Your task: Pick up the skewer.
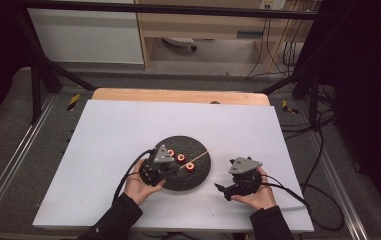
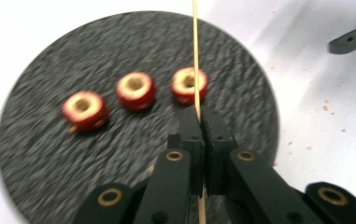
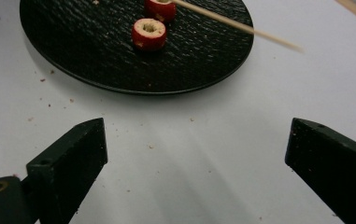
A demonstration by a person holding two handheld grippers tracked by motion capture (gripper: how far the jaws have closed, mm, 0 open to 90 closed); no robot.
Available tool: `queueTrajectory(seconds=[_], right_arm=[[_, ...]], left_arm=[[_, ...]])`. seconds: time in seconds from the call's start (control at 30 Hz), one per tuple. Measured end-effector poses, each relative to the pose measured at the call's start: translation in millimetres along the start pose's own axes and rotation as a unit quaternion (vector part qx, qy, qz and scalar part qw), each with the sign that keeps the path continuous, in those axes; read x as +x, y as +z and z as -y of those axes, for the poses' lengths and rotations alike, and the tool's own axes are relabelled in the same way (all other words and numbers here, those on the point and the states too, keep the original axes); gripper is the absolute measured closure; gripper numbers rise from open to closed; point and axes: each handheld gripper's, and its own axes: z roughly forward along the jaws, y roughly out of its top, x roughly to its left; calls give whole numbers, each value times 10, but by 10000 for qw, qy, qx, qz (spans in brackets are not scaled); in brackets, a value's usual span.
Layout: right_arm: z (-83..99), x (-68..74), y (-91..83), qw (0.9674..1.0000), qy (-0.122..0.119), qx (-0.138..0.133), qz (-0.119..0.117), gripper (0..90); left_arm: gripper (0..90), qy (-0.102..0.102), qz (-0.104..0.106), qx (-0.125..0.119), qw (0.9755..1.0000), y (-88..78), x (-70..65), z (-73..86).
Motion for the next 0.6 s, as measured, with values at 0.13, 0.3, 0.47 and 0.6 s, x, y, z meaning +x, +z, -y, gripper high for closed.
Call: queueTrajectory(seconds=[0.13,0.3,0.47,0.6], right_arm=[[-27,38,-7,9995,-321,15,79,100],[-17,63,-12,9971,-743,7,153,144],[8,97,-25,9933,-1138,44,198,197],[30,114,-12,9894,-1437,137,172,259]], left_arm=[[883,204,152,124,9996,108,-130,-107],[883,468,274,282,9981,220,-270,-213],[883,691,393,409,9960,332,-398,-303],[883,821,482,475,9943,412,-480,-356]])
